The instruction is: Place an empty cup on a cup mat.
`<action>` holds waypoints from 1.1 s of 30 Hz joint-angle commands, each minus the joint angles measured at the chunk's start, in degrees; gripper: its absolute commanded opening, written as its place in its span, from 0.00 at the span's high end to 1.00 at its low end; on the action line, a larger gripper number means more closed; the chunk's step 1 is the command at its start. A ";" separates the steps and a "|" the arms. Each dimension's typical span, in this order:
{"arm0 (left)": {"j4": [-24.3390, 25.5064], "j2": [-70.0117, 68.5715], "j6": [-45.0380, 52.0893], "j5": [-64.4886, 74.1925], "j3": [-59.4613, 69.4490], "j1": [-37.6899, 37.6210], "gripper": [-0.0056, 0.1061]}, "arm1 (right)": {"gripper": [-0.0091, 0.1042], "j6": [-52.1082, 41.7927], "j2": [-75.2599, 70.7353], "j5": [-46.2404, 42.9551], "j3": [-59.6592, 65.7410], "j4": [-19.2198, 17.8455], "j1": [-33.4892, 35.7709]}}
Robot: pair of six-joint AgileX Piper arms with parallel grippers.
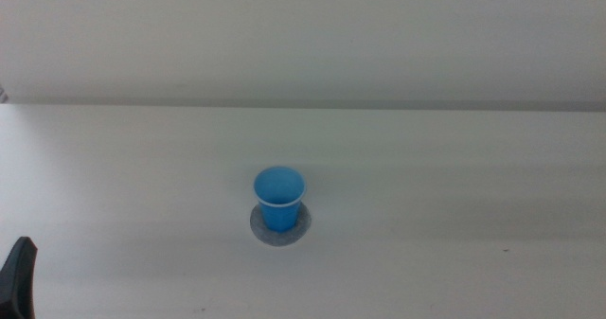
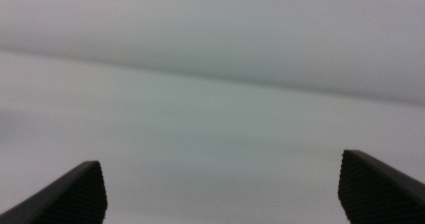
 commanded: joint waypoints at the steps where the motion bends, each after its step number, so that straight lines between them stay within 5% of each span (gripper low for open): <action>1: 0.00 -2.40 0.00 -0.67 2.35 -0.48 0.11 | 0.10 -0.78 -5.01 -3.06 3.10 -0.08 -0.50; 8: 0.00 -2.40 0.00 -0.67 2.35 -0.48 0.11 | 0.10 -0.78 -20.13 -3.06 10.95 4.69 -0.50; 33: 0.00 -2.40 0.00 -0.67 2.35 -0.48 0.11 | 0.10 -0.66 -24.88 -5.00 21.17 4.81 -0.50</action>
